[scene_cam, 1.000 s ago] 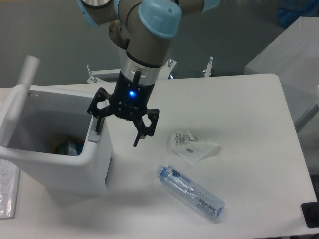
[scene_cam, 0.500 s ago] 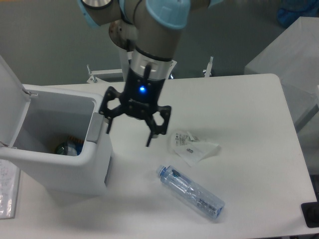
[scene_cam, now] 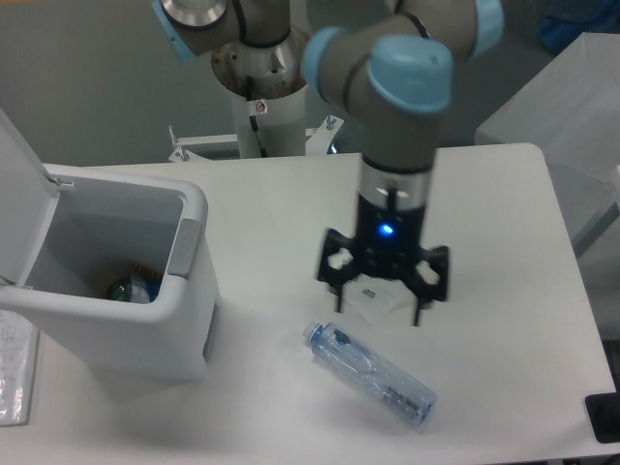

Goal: Open the trash can

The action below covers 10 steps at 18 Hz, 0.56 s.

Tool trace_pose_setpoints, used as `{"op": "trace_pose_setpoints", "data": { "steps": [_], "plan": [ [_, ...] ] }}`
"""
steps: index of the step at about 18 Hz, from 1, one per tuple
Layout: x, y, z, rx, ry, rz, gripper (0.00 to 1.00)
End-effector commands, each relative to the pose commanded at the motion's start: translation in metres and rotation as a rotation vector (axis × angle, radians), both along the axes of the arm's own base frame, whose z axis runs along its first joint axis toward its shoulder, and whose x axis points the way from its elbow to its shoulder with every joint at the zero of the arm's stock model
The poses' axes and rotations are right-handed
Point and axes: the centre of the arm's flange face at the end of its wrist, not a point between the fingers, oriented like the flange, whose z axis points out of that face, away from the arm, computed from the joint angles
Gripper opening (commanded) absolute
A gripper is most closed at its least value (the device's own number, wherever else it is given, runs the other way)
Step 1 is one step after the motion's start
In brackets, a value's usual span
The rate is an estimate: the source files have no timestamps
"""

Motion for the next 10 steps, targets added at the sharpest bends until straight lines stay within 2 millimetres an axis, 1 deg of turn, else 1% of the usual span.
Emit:
{"op": "trace_pose_setpoints", "data": {
  "steps": [2, 4, 5, 6, 8, 10],
  "plan": [
    [-0.029, -0.007, -0.026, -0.077, 0.021, -0.05, 1.0],
    [-0.049, -0.021, -0.054, -0.176, 0.039, -0.105, 1.0],
    [-0.058, -0.033, -0.058, -0.209, 0.053, -0.141, 1.0],
    [-0.061, -0.039, -0.059, -0.234, 0.05, -0.189, 1.0],
    [-0.062, -0.045, -0.06, -0.275, 0.018, -0.272, 1.0],
    [-0.062, -0.049, -0.064, -0.327, 0.015, -0.279, 1.0]
  ]
}}
